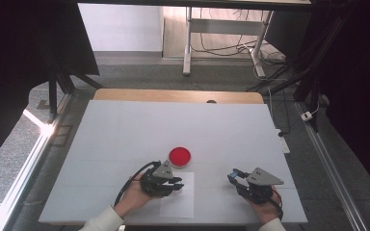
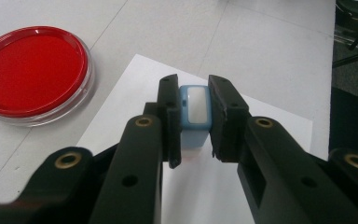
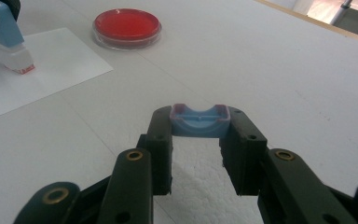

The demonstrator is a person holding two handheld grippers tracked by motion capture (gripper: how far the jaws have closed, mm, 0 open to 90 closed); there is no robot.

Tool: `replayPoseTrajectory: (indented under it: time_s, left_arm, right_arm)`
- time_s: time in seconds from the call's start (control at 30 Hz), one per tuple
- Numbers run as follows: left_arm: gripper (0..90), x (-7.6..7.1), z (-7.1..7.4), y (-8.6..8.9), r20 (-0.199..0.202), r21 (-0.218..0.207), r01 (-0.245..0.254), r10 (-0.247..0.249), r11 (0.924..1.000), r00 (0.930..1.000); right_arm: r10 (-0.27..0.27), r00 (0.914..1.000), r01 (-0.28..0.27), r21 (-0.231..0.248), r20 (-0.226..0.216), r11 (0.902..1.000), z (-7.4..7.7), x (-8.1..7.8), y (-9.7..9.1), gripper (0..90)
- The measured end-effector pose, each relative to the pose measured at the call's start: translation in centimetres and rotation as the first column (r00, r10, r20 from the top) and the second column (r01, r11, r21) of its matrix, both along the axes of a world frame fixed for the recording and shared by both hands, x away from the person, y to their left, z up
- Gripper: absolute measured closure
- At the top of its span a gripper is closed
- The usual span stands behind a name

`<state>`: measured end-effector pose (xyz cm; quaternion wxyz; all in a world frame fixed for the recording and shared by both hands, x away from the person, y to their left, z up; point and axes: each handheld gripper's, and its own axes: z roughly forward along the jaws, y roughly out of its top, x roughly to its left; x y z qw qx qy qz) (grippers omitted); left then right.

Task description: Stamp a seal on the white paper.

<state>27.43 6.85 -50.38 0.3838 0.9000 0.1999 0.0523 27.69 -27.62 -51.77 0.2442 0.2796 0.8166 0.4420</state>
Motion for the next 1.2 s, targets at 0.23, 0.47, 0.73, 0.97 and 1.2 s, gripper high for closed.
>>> replayPoseTrajectory:
  time_s: [0.23,0.47,0.73,0.97,1.2]
  left_arm:
    - [75.3,-0.16,0.09,-0.37,0.017,0.047,0.007,-0.008,0.9989,0.9998]
    - [75.4,-0.27,0.04,-0.60,0.021,0.069,0.003,-0.005,0.9976,0.9998]
    - [75.5,-0.39,0.01,-0.69,0.030,0.077,0.006,-0.008,0.9970,0.9995]
    - [75.7,-0.63,-0.04,-0.78,0.050,0.087,0.008,-0.013,0.9962,0.9987]
    - [75.7,-0.69,-0.28,-0.56,0.051,0.065,0.004,-0.008,0.9979,0.9987]
  right_arm:
    - [0.004,1.0000,-0.004,0.000,-0.002,1.0000,-0.04,0.04,0.03,64.7]
    - [0.004,1.0000,-0.004,0.000,-0.003,1.0000,-0.06,0.05,0.04,64.7]
    - [0.006,1.0000,-0.006,0.002,-0.004,1.0000,-0.06,0.02,0.05,64.6]
    - [0.005,1.0000,-0.005,0.001,-0.003,1.0000,-0.04,-0.02,0.06,64.6]
    - [0.006,1.0000,-0.006,0.004,-0.001,1.0000,-0.01,-0.04,0.07,64.6]
